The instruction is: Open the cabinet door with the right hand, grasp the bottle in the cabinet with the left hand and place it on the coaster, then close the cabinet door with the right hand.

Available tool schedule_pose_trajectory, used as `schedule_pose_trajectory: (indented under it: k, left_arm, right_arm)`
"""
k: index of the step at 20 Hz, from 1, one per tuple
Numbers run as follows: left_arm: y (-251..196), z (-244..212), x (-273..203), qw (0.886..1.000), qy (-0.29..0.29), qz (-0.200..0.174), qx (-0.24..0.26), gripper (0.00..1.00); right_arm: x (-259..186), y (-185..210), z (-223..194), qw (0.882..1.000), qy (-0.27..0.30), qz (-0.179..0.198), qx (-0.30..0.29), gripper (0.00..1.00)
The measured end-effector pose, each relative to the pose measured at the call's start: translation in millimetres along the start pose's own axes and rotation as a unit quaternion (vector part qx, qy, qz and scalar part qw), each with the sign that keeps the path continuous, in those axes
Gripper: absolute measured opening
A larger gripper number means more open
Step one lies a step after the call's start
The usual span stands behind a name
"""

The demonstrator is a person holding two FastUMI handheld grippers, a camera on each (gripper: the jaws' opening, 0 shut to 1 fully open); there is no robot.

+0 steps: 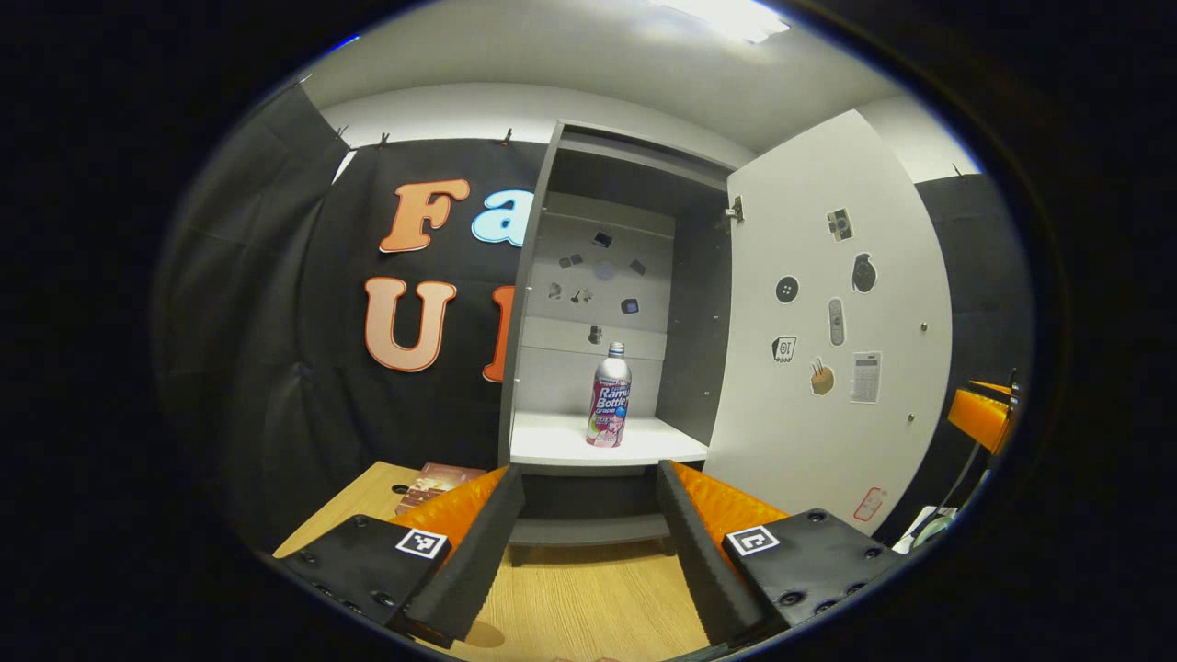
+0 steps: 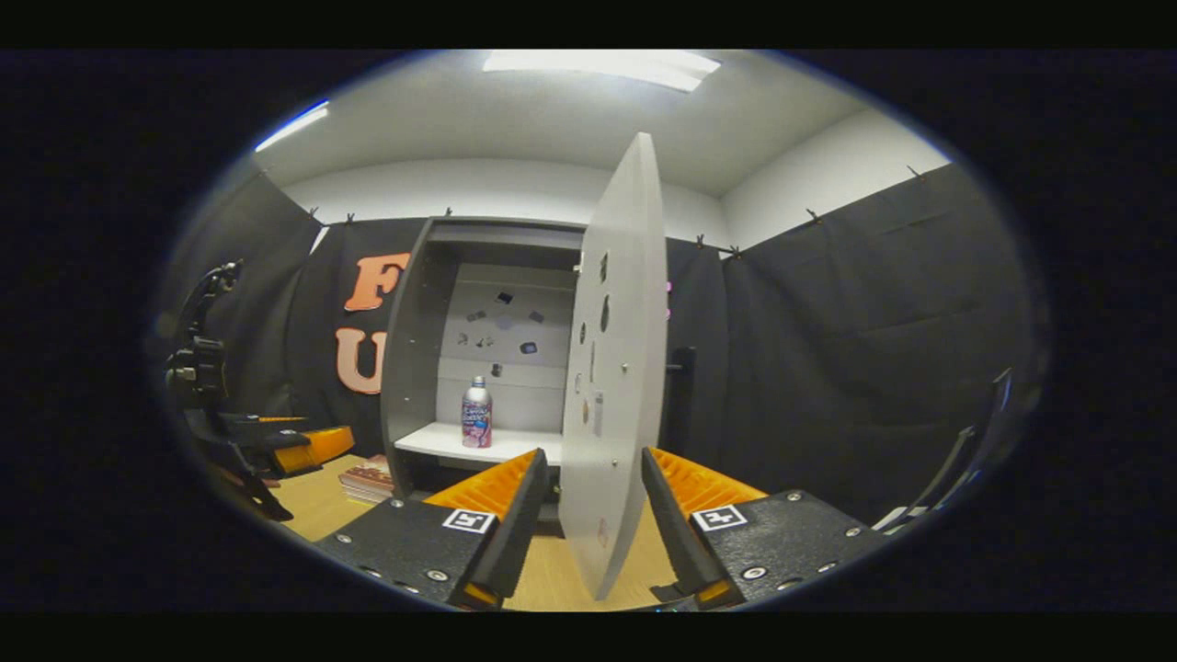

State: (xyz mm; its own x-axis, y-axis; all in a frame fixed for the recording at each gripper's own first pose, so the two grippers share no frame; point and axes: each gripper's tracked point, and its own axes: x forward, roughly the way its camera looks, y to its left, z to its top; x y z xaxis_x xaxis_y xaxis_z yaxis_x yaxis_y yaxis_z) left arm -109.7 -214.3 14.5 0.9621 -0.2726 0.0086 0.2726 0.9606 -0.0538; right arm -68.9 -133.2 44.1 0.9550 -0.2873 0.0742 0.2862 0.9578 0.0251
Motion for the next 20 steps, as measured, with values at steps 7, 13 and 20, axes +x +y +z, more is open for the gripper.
schedule_pose_trajectory:
  k: [7,13,20]
  left_arm:
    - [1.6,5.3,99.4,0.998,-0.021,-0.067,0.002,0.95]
    - [4.6,-8.1,191.3,0.993,-0.013,-0.116,0.029,0.96]
    - [-8.9,-10.2,246.7,0.989,-0.024,-0.142,0.019,0.95]
  right_arm:
    - [56.4,55.0,-14.4,1.000,0.000,-0.001,-0.030,0.86]
    - [130.2,110.8,-32.0,0.998,0.003,-0.033,-0.053,0.95]
    - [182.6,128.5,-53.0,0.998,0.028,-0.028,-0.041,0.95]
